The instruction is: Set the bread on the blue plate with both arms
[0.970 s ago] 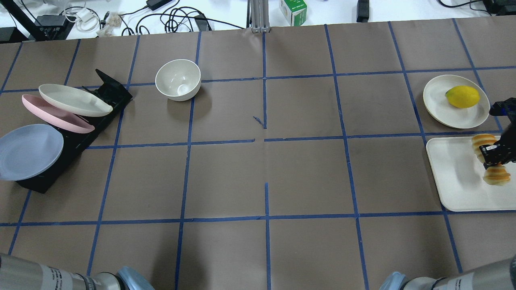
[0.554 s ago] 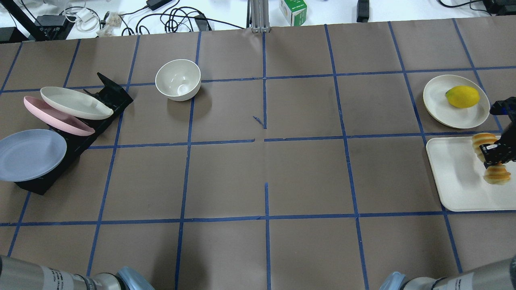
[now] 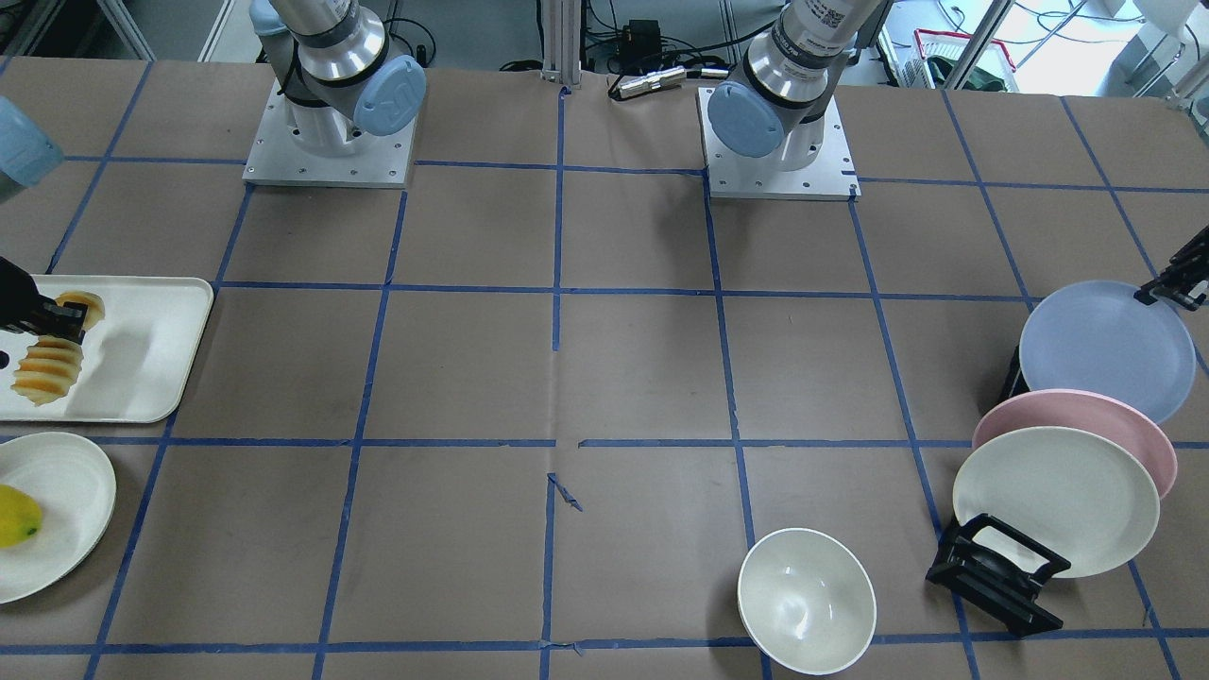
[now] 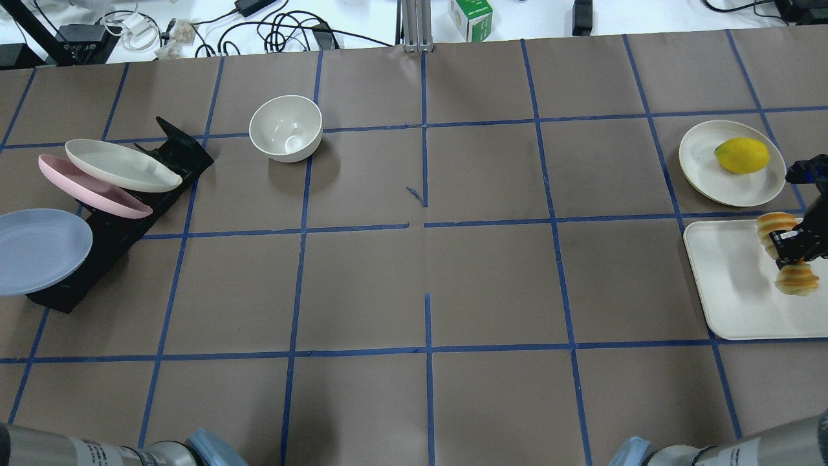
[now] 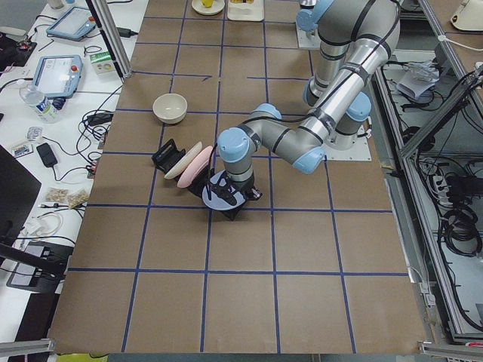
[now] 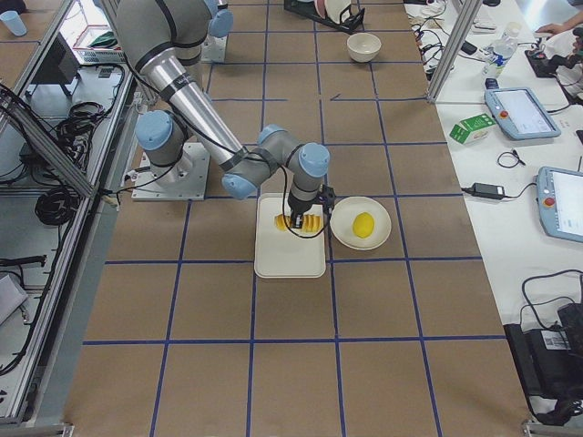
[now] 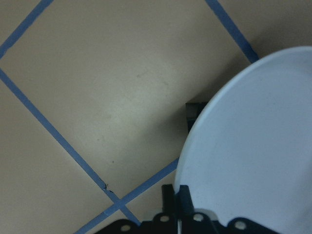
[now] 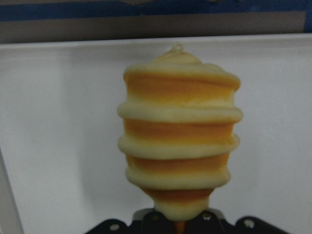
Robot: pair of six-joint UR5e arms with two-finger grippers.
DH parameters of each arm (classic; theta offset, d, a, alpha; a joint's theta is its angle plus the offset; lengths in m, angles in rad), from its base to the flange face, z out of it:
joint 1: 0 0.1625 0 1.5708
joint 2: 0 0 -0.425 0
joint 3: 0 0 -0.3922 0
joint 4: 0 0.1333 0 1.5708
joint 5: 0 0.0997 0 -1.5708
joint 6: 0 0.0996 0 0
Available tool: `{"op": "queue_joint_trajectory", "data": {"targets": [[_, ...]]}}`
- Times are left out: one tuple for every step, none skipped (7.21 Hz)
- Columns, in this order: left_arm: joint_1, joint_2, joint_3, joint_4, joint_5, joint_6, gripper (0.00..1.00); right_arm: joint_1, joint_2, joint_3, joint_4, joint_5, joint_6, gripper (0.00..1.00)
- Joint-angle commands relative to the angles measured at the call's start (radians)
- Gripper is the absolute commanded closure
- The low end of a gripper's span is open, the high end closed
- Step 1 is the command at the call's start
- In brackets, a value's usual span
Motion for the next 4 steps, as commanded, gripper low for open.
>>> {"op": "queue_joint_trajectory", "data": {"targets": [[0.002,0.055,0.058,-0.119,0.049,0.043,1.00,0.000,0.001,-0.002,0.000,0.001,0.000,1.00],[-0.011,0.085,0.054,-0.231,0.046,0.044,1.00,0.000,-0.001,-0.005,0.000,0.001,0.000,1.00],[-0.026,0.113,0.054,-0.309,0.035,0.043,1.00,0.000,-0.001,-0.005,0.000,0.001,0.000,1.00],[-0.034,0.151,0.058,-0.419,-0.063,0.028,1.00,0.002,-0.016,-0.011,0.014,0.001,0.000,1.00]]}}
